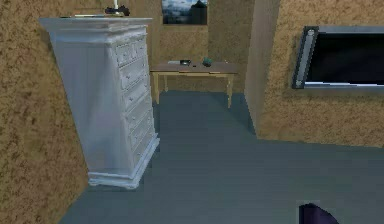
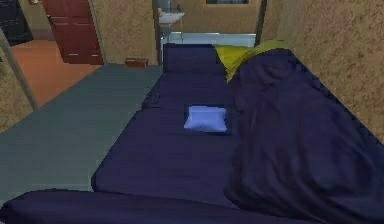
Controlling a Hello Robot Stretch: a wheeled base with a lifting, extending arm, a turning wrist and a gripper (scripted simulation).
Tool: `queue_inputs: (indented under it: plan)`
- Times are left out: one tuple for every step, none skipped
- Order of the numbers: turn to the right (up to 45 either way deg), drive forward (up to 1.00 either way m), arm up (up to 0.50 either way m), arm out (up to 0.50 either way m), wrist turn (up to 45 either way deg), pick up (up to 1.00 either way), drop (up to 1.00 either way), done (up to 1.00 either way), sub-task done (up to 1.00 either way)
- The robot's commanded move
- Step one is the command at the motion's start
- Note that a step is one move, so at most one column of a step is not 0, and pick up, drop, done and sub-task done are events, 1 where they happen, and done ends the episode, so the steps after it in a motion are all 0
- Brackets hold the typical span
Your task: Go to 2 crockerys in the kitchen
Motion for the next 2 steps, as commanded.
queue_inputs:
  plan:
    - [0.0,0.35,0.0,0.0,0.0,0.0,0.0,0.0,0.0]
    - [6.0,0.0,0.0,0.0,0.0,0.0,0.0,0.0,0.0]
